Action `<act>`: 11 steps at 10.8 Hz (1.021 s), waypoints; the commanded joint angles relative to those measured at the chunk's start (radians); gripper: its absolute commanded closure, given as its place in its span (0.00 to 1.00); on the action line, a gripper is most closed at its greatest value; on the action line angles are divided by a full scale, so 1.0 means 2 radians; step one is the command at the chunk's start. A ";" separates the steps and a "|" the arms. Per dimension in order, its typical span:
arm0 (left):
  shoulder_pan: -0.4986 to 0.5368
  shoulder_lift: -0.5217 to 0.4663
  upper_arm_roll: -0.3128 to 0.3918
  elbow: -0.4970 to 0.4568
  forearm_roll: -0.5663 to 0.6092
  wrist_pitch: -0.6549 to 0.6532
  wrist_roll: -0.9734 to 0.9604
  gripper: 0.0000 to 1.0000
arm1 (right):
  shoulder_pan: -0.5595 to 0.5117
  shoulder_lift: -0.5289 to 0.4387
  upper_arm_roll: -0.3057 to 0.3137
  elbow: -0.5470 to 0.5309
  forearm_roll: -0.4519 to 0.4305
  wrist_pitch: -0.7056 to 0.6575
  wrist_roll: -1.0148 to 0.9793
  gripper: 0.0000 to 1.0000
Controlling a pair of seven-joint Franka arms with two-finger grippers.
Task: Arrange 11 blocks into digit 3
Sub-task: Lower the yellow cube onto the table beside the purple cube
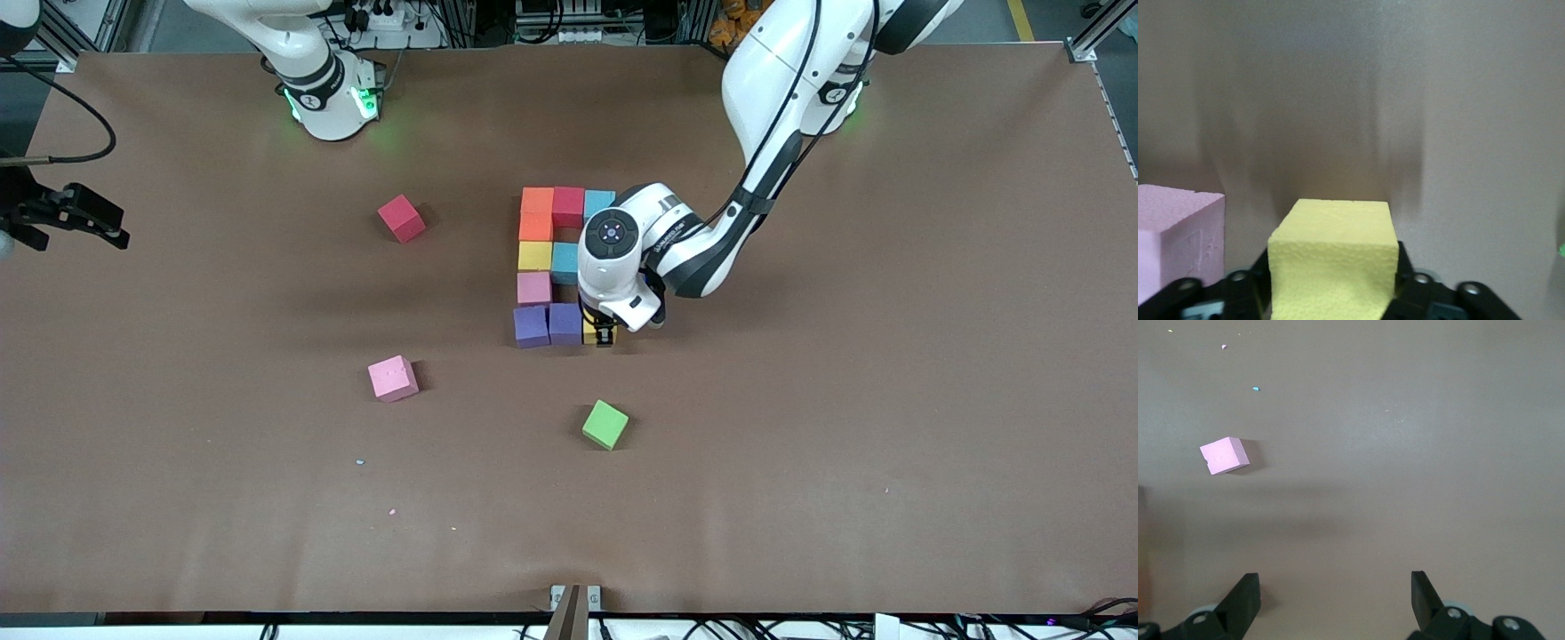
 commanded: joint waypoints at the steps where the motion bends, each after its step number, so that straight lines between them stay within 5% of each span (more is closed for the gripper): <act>1: -0.008 0.005 0.006 0.015 0.005 -0.005 -0.006 0.00 | -0.006 -0.011 0.005 -0.010 -0.007 0.001 0.000 0.00; 5: -0.001 -0.024 0.004 0.014 0.003 -0.024 -0.007 0.00 | -0.006 -0.011 0.005 -0.010 -0.007 0.001 0.000 0.00; 11: 0.008 -0.136 0.001 0.012 0.002 -0.117 0.025 0.00 | -0.006 -0.011 0.005 -0.010 -0.007 0.001 0.000 0.00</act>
